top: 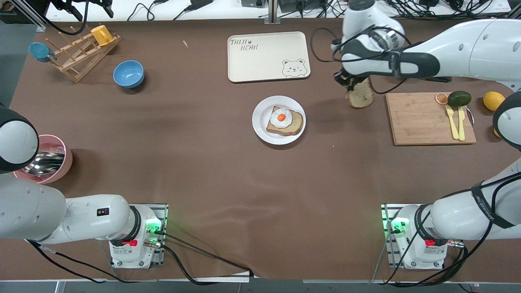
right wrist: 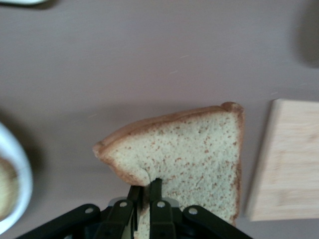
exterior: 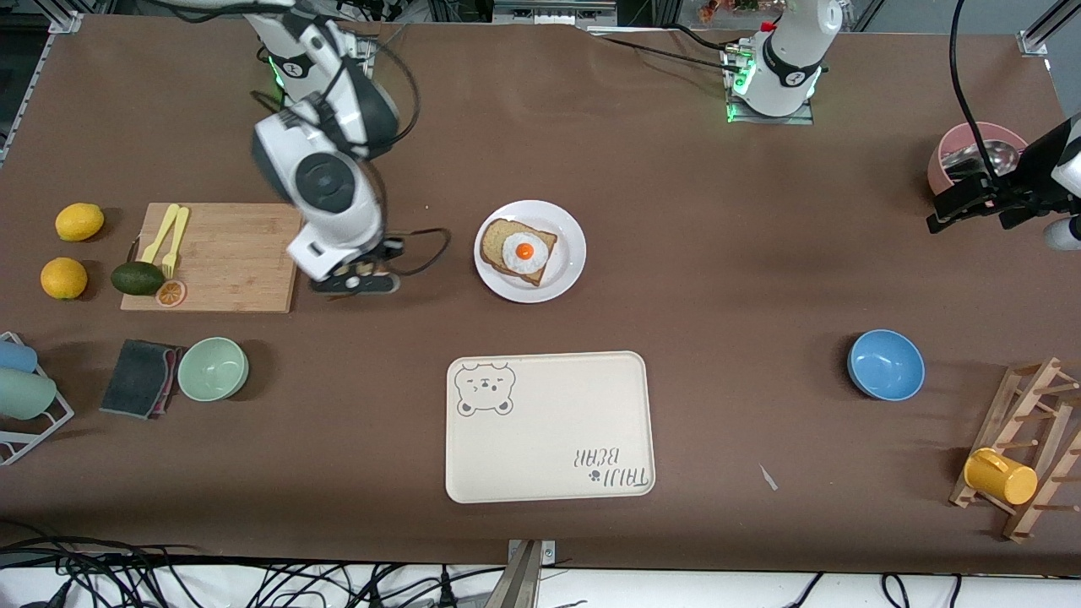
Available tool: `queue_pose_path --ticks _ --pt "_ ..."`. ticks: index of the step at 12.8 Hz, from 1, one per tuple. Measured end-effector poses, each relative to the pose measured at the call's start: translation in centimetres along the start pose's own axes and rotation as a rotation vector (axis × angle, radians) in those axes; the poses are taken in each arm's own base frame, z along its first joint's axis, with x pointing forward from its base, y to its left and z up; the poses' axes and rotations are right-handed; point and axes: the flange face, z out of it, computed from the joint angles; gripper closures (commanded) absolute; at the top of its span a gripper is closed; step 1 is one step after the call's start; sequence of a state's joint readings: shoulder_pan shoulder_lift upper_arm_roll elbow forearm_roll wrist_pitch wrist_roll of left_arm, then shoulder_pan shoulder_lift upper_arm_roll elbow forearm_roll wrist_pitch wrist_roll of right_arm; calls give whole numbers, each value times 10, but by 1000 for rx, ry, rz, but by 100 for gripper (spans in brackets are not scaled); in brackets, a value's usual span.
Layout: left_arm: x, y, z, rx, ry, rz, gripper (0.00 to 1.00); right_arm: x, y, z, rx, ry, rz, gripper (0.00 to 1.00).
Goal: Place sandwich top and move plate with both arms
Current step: 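Carry the bread with the right gripper onto the egg toast, then open the right gripper to release the bread on the toast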
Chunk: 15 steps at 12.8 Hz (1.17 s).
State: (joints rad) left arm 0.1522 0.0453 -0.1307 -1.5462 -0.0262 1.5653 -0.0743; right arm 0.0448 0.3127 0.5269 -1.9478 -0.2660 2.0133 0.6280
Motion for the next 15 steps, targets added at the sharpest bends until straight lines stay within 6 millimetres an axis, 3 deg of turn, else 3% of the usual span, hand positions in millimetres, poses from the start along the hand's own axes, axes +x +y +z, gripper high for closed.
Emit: queue_pose_path --ticks 5,7,9,12,15 --pt "0 -1 0 0 0 -2 0 -66 -132 -32 71 51 -18 100" --pt "0 -1 0 0 0 -2 0 -76 -178 -30 83 66 -14 100" --pt "0 -1 0 0 -5 -2 0 -59 -192 -13 77 71 14 100" --pt "-1 -1 1 1 -11 -2 0 -18 -188 7 103 39 68 100" --pt "-1 -1 1 1 -12 -2 0 -1 -190 7 128 36 102 100"
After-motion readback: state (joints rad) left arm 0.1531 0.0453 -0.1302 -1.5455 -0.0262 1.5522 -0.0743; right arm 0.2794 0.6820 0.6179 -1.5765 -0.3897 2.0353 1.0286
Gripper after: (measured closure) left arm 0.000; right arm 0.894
